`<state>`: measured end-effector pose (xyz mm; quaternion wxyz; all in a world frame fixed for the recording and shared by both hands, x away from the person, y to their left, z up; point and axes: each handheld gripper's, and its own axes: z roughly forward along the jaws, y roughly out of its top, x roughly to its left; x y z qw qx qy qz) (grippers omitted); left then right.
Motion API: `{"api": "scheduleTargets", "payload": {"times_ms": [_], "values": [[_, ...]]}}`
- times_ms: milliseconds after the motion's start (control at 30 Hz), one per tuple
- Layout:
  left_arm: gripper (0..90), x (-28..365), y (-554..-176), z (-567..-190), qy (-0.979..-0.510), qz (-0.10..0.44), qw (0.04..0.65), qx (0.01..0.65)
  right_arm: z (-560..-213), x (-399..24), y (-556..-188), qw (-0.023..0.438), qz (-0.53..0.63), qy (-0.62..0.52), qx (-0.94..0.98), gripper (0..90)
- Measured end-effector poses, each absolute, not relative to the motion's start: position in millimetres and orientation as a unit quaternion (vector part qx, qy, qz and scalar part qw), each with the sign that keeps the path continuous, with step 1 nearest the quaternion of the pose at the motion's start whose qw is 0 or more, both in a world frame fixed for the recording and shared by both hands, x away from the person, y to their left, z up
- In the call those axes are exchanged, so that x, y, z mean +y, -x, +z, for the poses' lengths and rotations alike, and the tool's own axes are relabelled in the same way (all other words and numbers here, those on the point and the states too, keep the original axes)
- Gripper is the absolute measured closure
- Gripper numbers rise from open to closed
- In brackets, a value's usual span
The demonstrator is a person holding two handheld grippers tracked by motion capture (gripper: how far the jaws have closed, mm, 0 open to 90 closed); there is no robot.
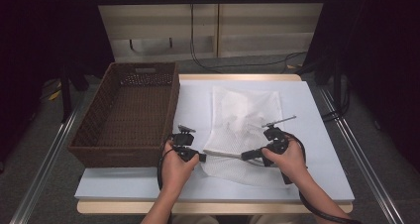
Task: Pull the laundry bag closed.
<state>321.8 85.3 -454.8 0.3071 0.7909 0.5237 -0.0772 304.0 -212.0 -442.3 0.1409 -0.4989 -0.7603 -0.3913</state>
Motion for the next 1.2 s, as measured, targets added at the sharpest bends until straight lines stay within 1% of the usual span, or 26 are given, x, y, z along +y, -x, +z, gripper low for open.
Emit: {"api": "scheduleTargets", "payload": {"times_ms": [167, 267, 333, 433, 700, 800, 1200], "values": [[89.4, 84.2, -322.6, -453.5, -0.794, -0.075, 0.304, 0.521, -441.4, -215.8, -303.1, 0.140, -0.392, 0.501, -0.759, 87.2], [89.4, 82.6, -322.5, -454.1, -0.786, -0.079, 0.307, 0.530, -441.2, -216.3, -302.5, 0.140, -0.392, 0.502, -0.758, 87.3], [89.4, 84.9, -324.1, -455.6, -0.792, -0.081, 0.304, 0.523, -441.1, -216.8, -302.6, 0.140, -0.391, 0.503, -0.759, 87.3], [89.4, 84.8, -324.4, -457.3, -0.785, -0.084, 0.308, 0.531, -440.7, -219.1, -302.6, 0.140, -0.393, 0.503, -0.757, 87.2], [89.4, 85.1, -324.7, -455.8, -0.796, -0.082, 0.301, 0.519, -442.3, -220.8, -302.7, 0.142, -0.391, 0.507, -0.755, 87.2], [89.4, 83.6, -324.2, -455.8, -0.789, -0.079, 0.303, 0.528, -442.2, -221.0, -302.6, 0.141, -0.391, 0.506, -0.756, 87.3], [89.4, 83.4, -324.9, -456.5, -0.790, -0.079, 0.299, 0.530, -440.3, -229.1, -301.9, 0.139, -0.393, 0.509, -0.753, 87.3]]}}
